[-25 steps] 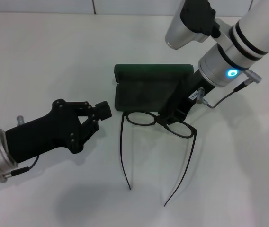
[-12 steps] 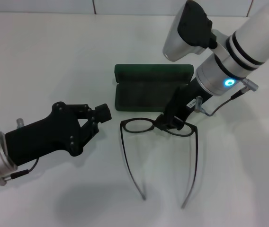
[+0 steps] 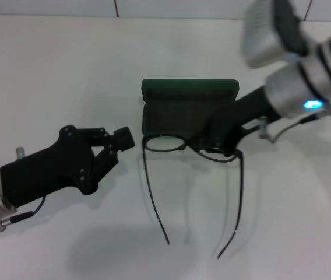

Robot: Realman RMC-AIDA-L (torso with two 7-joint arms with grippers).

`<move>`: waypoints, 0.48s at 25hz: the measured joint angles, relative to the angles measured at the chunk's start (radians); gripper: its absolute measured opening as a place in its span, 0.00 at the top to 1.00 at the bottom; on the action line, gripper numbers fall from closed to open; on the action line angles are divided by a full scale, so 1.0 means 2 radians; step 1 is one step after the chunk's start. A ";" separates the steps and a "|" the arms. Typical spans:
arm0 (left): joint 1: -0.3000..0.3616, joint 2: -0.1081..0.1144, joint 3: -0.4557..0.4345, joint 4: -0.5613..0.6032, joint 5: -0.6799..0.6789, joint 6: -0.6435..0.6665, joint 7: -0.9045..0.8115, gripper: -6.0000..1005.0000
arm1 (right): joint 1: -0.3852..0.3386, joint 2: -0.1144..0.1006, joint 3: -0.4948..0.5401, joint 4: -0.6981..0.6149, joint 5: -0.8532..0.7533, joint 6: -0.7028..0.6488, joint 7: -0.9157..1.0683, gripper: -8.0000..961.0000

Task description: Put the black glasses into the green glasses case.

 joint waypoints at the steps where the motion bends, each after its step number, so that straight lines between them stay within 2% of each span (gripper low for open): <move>1: -0.004 -0.001 -0.002 -0.002 -0.001 0.008 0.002 0.95 | -0.026 0.000 0.025 -0.025 0.002 -0.015 -0.012 0.92; 4: -0.016 -0.002 -0.002 -0.005 -0.011 0.029 0.006 0.95 | -0.085 0.002 0.092 -0.072 0.026 -0.056 -0.055 0.92; 5: -0.021 -0.002 -0.001 -0.007 -0.017 0.036 0.006 0.95 | -0.114 0.002 0.129 -0.085 0.056 -0.078 -0.084 0.92; 10: -0.048 -0.003 0.002 -0.024 -0.059 0.090 0.006 0.95 | -0.159 0.001 0.212 -0.069 0.129 -0.133 -0.143 0.92; 12: -0.059 -0.003 0.004 -0.031 -0.070 0.110 0.006 0.95 | -0.169 0.001 0.225 -0.055 0.157 -0.144 -0.156 0.92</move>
